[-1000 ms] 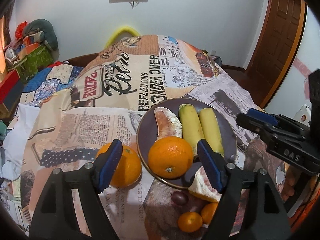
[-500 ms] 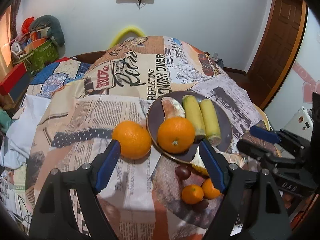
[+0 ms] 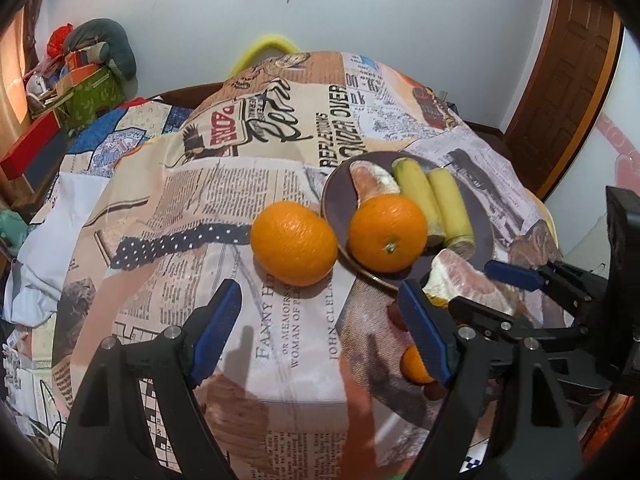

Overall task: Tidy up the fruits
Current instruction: 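Grasp the large pink pomelo segment with the right gripper, then lift the pomelo segment with the right gripper while the left moves to a small mandarin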

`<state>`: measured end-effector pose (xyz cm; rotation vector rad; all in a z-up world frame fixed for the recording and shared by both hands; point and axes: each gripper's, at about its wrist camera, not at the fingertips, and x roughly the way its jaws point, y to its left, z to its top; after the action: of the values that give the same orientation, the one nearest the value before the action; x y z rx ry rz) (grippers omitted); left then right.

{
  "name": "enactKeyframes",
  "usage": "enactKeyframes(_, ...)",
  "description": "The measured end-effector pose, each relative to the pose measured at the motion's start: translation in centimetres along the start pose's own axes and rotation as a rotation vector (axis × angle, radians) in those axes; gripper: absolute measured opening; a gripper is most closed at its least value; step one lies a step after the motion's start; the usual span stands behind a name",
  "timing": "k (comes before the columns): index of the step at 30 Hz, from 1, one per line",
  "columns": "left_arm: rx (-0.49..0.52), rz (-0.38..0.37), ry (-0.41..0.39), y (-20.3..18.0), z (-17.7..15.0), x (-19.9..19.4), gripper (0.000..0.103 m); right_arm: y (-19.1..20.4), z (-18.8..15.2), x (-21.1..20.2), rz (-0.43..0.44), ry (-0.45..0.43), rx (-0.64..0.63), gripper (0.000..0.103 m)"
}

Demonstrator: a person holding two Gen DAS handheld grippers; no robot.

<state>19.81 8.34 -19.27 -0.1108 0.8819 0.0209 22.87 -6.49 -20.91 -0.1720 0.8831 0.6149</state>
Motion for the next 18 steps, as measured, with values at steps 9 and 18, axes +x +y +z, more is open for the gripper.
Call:
enactKeyframes(9,-0.009,-0.011,0.028,0.0,-0.6,0.8,0.081,0.7,0.1,1.0,-0.034,0.028,-0.060,0.063)
enactKeyframes(18,0.002,-0.024,0.021,-0.8,-0.3,0.4,0.081,-0.5,0.0,-1.1,-0.004,-0.033,0.020,0.046)
